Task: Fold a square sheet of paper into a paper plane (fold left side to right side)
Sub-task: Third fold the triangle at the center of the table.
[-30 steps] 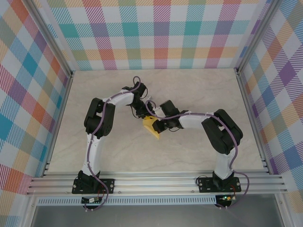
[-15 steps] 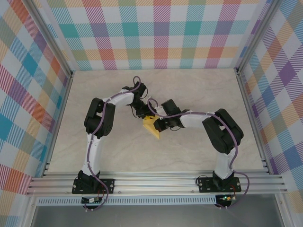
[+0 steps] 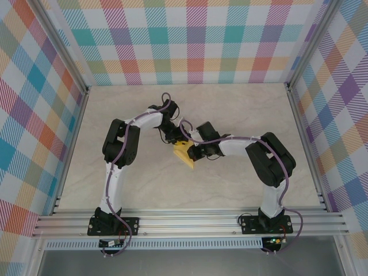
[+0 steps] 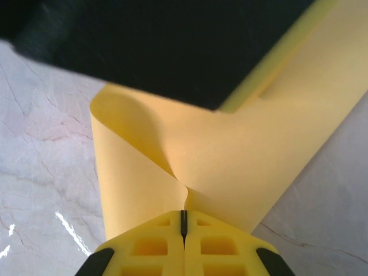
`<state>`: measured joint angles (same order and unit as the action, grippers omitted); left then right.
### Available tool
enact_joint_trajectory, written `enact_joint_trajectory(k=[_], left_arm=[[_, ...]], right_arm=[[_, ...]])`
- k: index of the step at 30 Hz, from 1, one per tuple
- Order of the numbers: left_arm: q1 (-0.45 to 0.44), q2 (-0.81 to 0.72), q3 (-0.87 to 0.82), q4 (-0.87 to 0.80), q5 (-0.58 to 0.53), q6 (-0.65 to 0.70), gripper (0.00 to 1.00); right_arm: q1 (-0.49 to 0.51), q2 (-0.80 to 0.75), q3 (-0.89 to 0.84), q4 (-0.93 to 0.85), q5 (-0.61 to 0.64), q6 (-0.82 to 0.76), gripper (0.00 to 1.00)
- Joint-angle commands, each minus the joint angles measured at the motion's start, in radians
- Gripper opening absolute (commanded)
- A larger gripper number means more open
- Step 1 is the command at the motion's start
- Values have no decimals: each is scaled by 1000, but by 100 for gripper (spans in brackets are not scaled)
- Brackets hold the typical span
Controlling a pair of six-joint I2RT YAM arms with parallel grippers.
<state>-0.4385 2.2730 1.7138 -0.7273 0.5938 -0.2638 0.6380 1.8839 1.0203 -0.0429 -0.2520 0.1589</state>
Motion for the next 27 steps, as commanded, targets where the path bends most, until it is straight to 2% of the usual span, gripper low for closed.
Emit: enact_joint_trajectory(k=[1,27], left_arm=[[-22,45,5,-29,-14,14,22],[-22,51,3,-27,-12,13,21]], right_arm=[[-8,-25,-22,17,-16,19,0],[-7,-38,11,2,4,21,0]])
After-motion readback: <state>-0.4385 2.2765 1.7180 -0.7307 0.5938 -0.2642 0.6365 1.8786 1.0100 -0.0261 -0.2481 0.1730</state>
